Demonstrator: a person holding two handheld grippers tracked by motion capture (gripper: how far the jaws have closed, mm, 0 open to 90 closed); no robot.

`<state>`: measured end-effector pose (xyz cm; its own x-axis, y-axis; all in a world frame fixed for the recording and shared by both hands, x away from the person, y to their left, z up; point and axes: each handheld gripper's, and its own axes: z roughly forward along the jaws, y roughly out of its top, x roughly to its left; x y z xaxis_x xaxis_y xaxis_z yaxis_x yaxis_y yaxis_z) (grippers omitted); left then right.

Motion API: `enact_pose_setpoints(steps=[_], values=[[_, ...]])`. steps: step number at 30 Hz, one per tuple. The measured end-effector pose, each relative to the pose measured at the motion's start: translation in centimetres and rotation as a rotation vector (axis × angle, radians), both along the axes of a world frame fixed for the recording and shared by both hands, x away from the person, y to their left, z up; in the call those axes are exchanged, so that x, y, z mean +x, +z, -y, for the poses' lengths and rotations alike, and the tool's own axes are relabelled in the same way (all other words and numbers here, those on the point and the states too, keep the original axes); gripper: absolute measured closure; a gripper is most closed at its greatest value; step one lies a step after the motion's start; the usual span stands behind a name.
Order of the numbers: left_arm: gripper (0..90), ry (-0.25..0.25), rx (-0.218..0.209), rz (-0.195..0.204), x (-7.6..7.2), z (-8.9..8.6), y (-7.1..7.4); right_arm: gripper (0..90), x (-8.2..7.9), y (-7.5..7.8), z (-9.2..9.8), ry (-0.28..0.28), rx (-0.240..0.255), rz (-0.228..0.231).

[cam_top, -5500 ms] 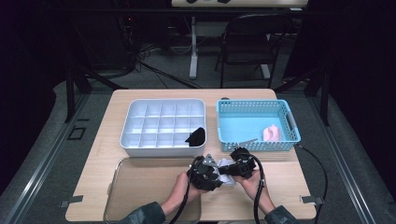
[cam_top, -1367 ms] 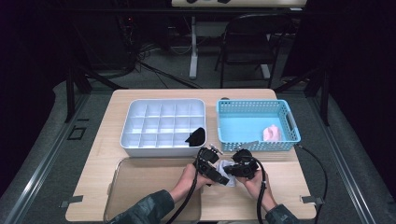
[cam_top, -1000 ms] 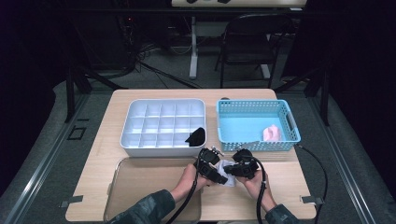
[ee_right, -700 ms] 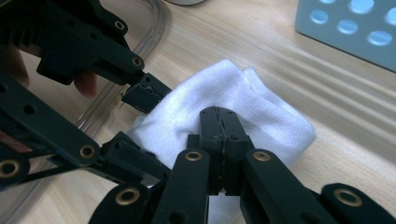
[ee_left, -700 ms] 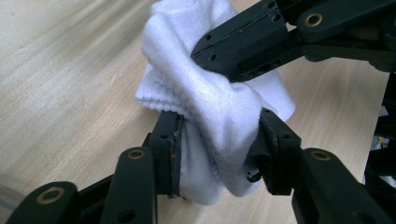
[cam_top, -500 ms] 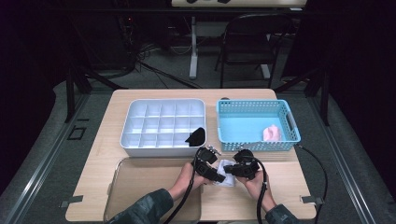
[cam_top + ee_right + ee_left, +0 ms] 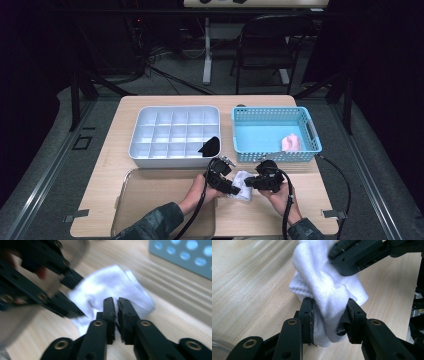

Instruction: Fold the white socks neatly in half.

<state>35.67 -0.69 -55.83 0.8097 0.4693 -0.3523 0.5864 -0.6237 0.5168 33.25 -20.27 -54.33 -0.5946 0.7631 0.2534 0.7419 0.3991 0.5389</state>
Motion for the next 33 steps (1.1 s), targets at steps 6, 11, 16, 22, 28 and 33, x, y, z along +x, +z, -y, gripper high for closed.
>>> enact_pose_setpoints(steps=[6,11,16,22,28,33], values=[[55.1,0.002,-0.003,-0.048,0.5,0.1,-0.2,90.0,0.1,-0.7,-0.3,-0.006,-0.008,-0.014],[45.6,0.002,-0.006,-0.108,1.1,0.5,-0.4,90.0,0.3,-1.1,-0.6,-0.018,0.015,-0.034],[43.4,0.012,0.011,-0.119,1.1,1.2,-0.2,90.0,0.2,-1.3,-0.5,-0.032,0.031,-0.033],[51.3,0.023,0.023,-0.127,1.1,1.4,-0.2,90.0,0.2,-1.4,-0.7,-0.05,0.036,-0.021],[61.1,0.011,-0.015,-0.113,1.0,0.9,-0.5,90.0,0.2,-1.4,-0.7,-0.047,0.031,-0.012],[63.2,-0.003,-0.009,-0.038,0.4,0.9,-0.2,89.4,0.0,-0.9,-0.4,-0.049,0.039,0.002]])
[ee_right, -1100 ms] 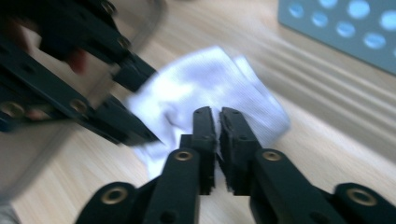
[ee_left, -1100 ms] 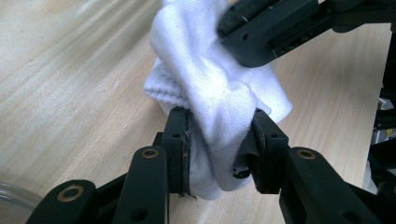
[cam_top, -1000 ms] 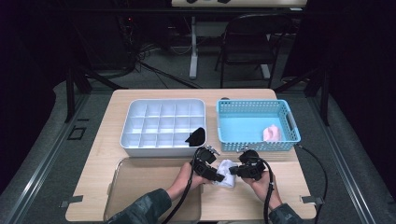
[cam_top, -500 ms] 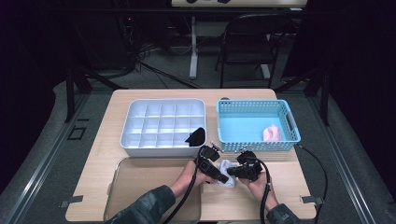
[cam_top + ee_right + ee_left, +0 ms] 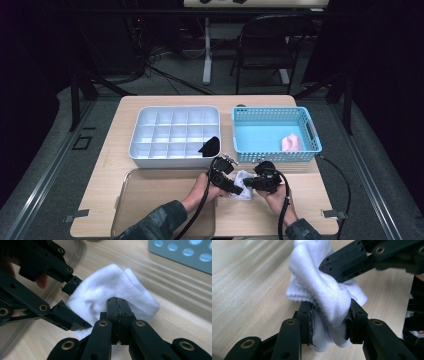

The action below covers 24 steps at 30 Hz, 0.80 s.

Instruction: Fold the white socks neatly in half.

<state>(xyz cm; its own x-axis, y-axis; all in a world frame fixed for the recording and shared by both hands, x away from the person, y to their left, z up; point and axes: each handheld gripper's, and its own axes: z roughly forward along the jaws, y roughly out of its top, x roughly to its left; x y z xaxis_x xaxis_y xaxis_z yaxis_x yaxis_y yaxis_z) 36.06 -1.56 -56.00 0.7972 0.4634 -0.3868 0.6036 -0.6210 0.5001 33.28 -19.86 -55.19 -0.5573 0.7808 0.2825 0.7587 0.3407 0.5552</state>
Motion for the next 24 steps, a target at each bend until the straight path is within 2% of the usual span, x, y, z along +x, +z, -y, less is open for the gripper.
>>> enact_pose_setpoints(steps=[3,5,8,10,11,12,14,16,17,18,19,22,24], values=[[63.5,-0.001,0.002,0.032,-0.3,-0.1,0.2,79.3,-0.1,0.4,0.5,-0.001,0.009,0.002],[63.4,-0.009,0.003,0.044,-0.3,-0.3,0.3,77.8,-0.3,0.7,0.8,-0.007,0.004,0.02],[63.4,0.014,-0.005,0.071,-0.3,-1.0,0.5,68.2,-0.5,1.1,1.4,-0.02,-0.012,0.035],[63.3,0.025,-0.013,0.08,-0.2,-1.6,0.7,61.6,-0.5,1.2,2.0,-0.034,-0.003,0.044],[63.3,0.028,-0.024,0.079,-0.2,-1.9,0.7,55.6,-0.6,1.2,2.4,-0.037,-0.01,0.045],[63.2,0.023,-0.032,0.077,-0.2,-2.1,0.8,52.1,-0.7,1.2,2.6,-0.044,-0.021,0.05],[63.2,0.028,-0.028,0.111,-0.5,-2.5,1.3,43.6,-0.8,0.8,3.0,-0.054,-0.066,0.058],[63.1,0.027,-0.051,0.117,-0.7,-2.9,1.6,33.9,-1.1,0.3,3.5,-0.068,-0.092,0.071],[63.1,0.029,-0.047,0.138,-1.0,-3.2,1.9,29.2,-1.1,0.1,3.7,-0.071,-0.131,0.074],[63.0,0.036,-0.056,0.143,-1.1,-3.4,2.1,25.2,-1.2,-0.1,3.9,-0.083,-0.151,0.088],[63.0,0.033,-0.082,0.134,-1.2,-3.8,2.3,22.7,-1.2,-0.2,4.1,-0.086,-0.153,0.096],[62.9,0.035,-0.095,0.163,-1.6,-4.7,2.8,13.8,-1.2,-0.6,4.8,-0.097,-0.159,0.098],[62.9,0.043,-0.098,0.194,-2.0,-5.4,3.2,9.5,-1.3,-0.9,5.0,-0.096,-0.192,0.102]])
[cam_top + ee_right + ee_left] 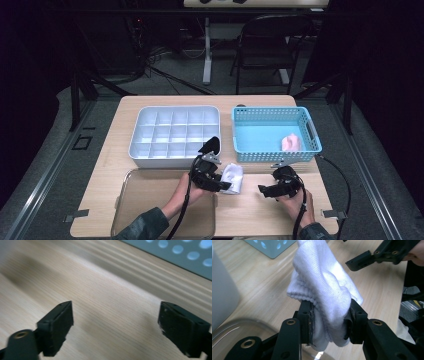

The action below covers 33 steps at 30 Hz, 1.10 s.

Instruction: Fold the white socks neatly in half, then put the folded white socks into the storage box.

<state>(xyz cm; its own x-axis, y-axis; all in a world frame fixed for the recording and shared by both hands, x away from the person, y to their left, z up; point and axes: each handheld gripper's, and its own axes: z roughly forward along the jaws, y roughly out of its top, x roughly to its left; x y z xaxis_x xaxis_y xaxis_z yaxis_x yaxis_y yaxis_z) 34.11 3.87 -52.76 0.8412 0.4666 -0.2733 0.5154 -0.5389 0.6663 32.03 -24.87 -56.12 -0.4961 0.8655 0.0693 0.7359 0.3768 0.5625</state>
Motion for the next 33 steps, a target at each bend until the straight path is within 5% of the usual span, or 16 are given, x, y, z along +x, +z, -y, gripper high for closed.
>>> enact_pose_setpoints(steps=[5,33], values=[[62.7,0.007,-0.011,0.037,-0.3,-1.0,0.9,3.4,0.3,-0.7,0.2,0.001,-0.053,-0.003],[62.6,0.109,-0.077,0.162,0.2,-5.0,5.0,0.0,0.8,-1.3,0.2,-0.03,-0.078,-0.003]])
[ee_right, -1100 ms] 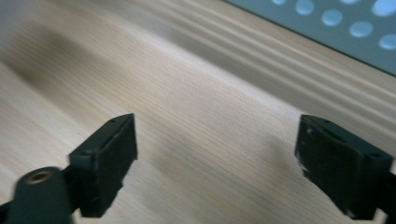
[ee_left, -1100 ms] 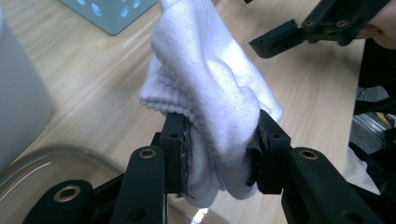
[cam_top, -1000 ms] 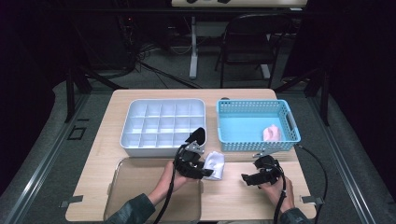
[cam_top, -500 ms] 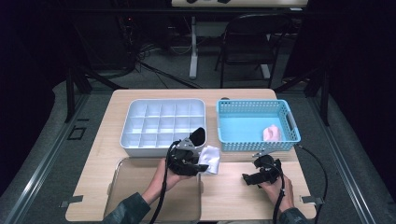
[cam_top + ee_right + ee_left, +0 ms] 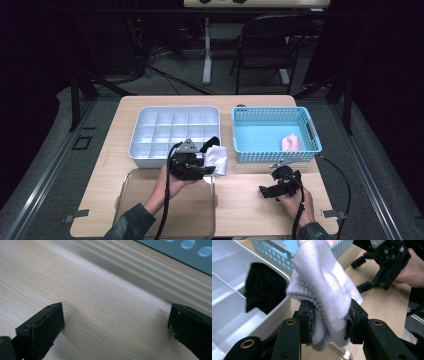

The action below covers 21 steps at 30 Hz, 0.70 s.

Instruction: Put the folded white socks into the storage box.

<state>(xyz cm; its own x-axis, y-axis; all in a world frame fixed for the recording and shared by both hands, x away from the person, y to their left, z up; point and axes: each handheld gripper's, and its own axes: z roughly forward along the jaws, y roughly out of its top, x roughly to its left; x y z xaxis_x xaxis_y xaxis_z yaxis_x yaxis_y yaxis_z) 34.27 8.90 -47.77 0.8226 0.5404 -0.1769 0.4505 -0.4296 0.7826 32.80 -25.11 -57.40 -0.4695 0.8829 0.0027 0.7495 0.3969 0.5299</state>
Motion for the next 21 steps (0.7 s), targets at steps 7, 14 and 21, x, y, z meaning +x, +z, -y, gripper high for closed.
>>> enact_pose_setpoints(steps=[7,14,21], values=[[62.4,0.069,-0.014,0.049,0.8,-1.7,1.1,0.0,0.0,0.0,0.0,-0.001,0.003,0.004],[62.4,0.148,-0.019,0.049,2.2,-3.6,0.9,0.0,0.0,0.0,0.0,0.0,-0.001,0.0],[62.4,0.224,0.004,0.078,3.2,-4.8,0.8,0.0,0.0,0.0,-0.1,0.004,0.006,-0.001]])
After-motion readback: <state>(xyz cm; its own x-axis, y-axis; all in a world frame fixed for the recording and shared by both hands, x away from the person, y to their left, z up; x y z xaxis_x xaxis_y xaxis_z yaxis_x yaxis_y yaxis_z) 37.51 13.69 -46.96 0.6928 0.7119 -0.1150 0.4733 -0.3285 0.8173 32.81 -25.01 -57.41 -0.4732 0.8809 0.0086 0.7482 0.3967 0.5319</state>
